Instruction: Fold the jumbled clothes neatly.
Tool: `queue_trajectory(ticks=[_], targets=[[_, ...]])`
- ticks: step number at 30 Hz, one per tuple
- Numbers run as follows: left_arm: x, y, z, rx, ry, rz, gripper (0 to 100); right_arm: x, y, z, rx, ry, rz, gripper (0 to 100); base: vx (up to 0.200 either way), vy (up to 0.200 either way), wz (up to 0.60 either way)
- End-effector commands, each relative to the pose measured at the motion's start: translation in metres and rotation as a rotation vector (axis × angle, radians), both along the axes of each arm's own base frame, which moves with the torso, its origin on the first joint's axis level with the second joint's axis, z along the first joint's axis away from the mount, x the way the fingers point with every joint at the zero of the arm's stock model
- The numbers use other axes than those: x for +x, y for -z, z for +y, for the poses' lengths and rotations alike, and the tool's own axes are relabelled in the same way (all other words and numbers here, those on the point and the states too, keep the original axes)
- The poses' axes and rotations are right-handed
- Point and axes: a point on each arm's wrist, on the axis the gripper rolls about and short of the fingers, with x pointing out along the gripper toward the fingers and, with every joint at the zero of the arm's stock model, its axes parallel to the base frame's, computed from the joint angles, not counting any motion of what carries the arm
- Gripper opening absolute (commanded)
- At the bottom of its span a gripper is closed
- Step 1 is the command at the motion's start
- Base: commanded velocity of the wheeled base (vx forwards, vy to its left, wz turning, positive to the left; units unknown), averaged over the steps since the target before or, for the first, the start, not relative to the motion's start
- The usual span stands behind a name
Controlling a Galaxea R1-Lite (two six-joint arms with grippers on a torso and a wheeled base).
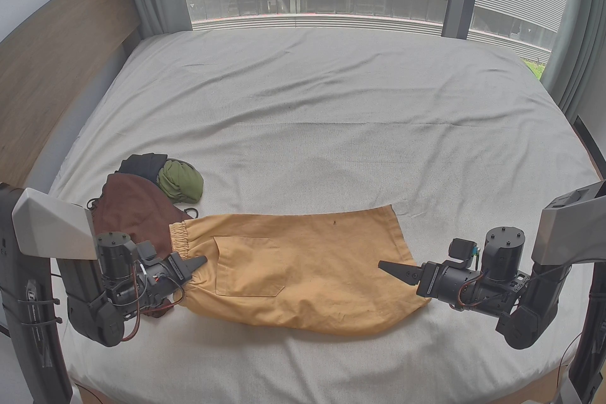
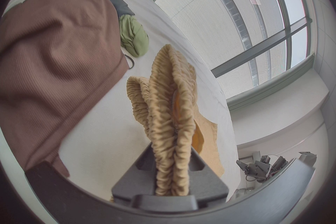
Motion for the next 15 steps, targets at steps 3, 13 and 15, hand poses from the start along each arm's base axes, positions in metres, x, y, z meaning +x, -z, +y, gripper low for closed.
queue_trajectory(ticks=[3, 13, 15], targets=[[0.000, -0.007, 0.016, 0.012, -0.042, -0.027, 0, 0.000, -0.001, 0.000, 0.002, 0.000, -0.004, 100, 0.000, 0.000, 0.00], [0.000, -0.023, -0.011, -0.006, 0.048, -0.085, 0, 0.000, -0.004, 0.000, 0.005, 0.003, -0.013, 100, 0.000, 0.000, 0.00], [0.000, -0.027, -0.019, -0.009, 0.072, -0.102, 0, 0.001, -0.005, -0.001, 0.007, 0.006, -0.017, 100, 0.000, 0.000, 0.00]])
